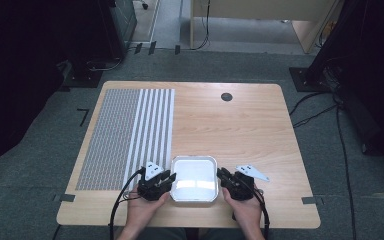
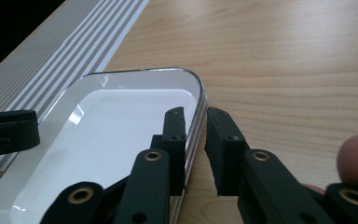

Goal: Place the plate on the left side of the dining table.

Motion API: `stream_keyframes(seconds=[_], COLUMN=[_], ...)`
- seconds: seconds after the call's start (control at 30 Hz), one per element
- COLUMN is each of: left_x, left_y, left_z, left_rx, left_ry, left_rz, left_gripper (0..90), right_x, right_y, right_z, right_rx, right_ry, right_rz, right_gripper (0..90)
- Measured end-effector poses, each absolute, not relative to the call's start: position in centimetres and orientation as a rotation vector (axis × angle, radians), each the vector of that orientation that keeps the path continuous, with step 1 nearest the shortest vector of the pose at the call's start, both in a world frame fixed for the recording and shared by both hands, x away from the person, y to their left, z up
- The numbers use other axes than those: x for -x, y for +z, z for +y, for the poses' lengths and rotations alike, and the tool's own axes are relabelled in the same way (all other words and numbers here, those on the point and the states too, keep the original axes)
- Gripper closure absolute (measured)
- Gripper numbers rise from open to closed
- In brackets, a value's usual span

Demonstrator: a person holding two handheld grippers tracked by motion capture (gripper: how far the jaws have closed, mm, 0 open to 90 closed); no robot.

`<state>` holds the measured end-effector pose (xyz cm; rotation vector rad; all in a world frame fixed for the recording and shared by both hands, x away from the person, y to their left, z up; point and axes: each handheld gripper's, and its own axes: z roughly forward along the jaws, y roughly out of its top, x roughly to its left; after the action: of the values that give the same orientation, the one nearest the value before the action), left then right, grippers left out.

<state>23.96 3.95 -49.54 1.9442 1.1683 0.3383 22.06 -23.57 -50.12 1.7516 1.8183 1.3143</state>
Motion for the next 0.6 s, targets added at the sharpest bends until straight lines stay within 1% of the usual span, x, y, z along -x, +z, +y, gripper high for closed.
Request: stream_keyframes(seconds=[0.27, 0.3, 0.47, 0.6], left_x=[-23.91, -23.88, -23.82, -23.80], left_y=[-49.60, -49.62, -49.63, -49.69], left_z=[3.98, 3.90, 3.83, 3.72], left_rx=[-1.954, -1.952, -1.956, -1.963], left_ry=[0.350, 0.355, 0.365, 0.375], left_rz=[1.162, 1.164, 1.161, 1.161], left_gripper=[75.6, 75.6, 75.5, 75.6], right_x=[-22.26, -22.26, -22.44, -22.56], right_y=[-50.57, -50.48, -50.56, -50.73], right_z=[-23.47, -23.62, -24.15, -24.29], right_rx=[-1.813, -1.827, -1.889, -1.907], right_ry=[1.344, 1.358, 1.415, 1.445], right_rz=[1.851, 1.846, 1.834, 1.834], right_gripper=[86.6, 88.5, 88.6, 86.2])
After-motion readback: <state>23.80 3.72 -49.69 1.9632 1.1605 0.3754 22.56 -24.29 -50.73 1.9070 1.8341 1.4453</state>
